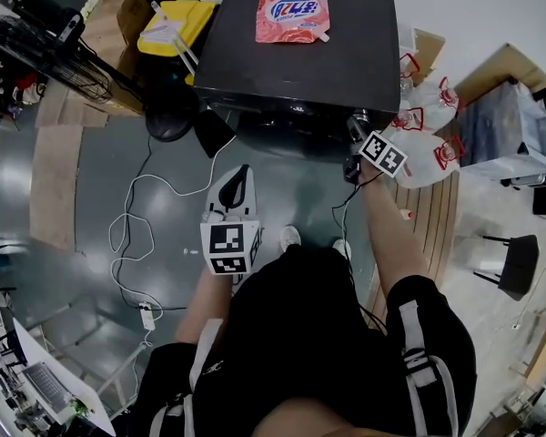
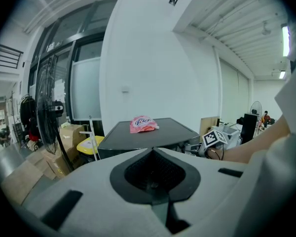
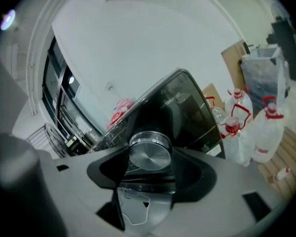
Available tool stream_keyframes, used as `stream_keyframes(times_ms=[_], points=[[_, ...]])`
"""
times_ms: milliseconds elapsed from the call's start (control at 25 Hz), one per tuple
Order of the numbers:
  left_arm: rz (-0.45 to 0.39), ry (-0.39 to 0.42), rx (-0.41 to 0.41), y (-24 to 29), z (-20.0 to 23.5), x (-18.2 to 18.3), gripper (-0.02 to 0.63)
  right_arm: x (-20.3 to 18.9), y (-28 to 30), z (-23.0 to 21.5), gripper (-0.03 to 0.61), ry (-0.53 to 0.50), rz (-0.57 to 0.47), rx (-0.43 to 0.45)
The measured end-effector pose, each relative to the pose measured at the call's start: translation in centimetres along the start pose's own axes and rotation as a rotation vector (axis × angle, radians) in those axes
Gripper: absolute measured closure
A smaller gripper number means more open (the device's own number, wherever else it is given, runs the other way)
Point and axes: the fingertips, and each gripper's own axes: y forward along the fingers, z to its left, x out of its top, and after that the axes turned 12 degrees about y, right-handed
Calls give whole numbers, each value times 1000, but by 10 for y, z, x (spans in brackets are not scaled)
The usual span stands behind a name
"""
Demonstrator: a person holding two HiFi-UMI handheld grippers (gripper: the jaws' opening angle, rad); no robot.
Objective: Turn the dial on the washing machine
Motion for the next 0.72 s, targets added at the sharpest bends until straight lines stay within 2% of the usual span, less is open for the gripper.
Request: stream_keyframes(times_ms=[160, 200, 280, 520, 720], points=[[2, 3, 7, -1, 1, 2, 618, 0, 0, -2, 322, 276, 15, 156], [1, 5, 8, -2, 0, 4, 618, 0, 0, -2, 322, 325, 16, 185], [-2, 8, 11, -2, 0, 6, 618, 1, -1, -3, 322, 358, 10, 210], [-13, 6, 12, -2, -3, 11, 618, -1, -4, -3, 322, 289, -13, 166], [-50, -6, -5, 3, -10, 22, 618, 1, -24, -3, 322, 109, -12, 79]])
